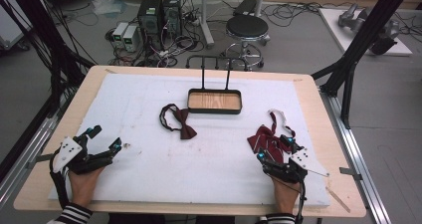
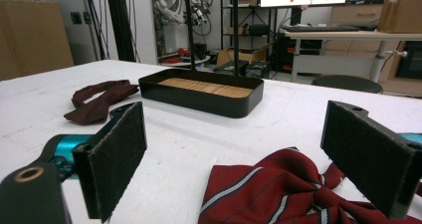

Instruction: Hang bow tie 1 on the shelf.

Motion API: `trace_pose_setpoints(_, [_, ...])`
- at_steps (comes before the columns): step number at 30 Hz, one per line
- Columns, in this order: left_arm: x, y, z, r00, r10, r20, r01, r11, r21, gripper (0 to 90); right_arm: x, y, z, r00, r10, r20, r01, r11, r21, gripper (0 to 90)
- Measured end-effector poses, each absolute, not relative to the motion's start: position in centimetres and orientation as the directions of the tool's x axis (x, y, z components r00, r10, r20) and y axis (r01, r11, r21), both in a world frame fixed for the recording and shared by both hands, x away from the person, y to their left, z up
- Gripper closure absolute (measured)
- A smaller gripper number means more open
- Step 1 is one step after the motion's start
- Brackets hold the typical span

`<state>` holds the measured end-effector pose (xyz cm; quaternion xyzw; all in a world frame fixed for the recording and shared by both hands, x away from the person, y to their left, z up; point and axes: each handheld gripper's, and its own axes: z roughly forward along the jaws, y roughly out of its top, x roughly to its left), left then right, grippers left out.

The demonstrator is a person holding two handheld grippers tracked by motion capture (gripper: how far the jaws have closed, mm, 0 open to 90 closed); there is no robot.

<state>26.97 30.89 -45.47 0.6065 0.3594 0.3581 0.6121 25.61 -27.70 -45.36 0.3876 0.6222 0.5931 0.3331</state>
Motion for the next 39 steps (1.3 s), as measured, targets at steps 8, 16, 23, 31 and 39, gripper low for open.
trace_pose_setpoints(8, [26.9, 30.8, -45.5, 0.485, 0.874, -0.001, -0.005, 0.005, 1.000, 14.5, 25.7, -27.8, -45.4, -0.479, 0.877, 0.039, 0.081, 0.000, 0.997, 10.0])
trace_pose_setpoints(16, [26.9, 30.9, -45.5, 0.484, 0.875, 0.000, -0.006, 0.004, 1.000, 14.6, 25.7, -27.8, -45.3, -0.472, 0.880, 0.050, 0.091, -0.008, 0.996, 10.0])
trace_pose_setpoints(23, [26.9, 30.9, -45.5, 0.484, 0.875, -0.003, -0.006, 0.007, 1.000, 14.6, 25.8, -27.8, -45.3, -0.469, 0.882, 0.056, 0.095, -0.013, 0.995, 10.0])
trace_pose_setpoints(31, [27.0, 30.9, -45.5, 0.479, 0.878, -0.009, -0.002, 0.012, 1.000, 14.6, 26.0, -28.0, -45.1, -0.472, 0.878, 0.085, 0.124, -0.029, 0.992, 10.0])
trace_pose_setpoints(39, [27.0, 30.9, -45.5, 0.480, 0.877, -0.006, -0.002, 0.008, 1.000, 14.7, 25.9, -28.8, -42.9, -0.474, 0.878, 0.067, 0.113, -0.014, 0.994, 10.0])
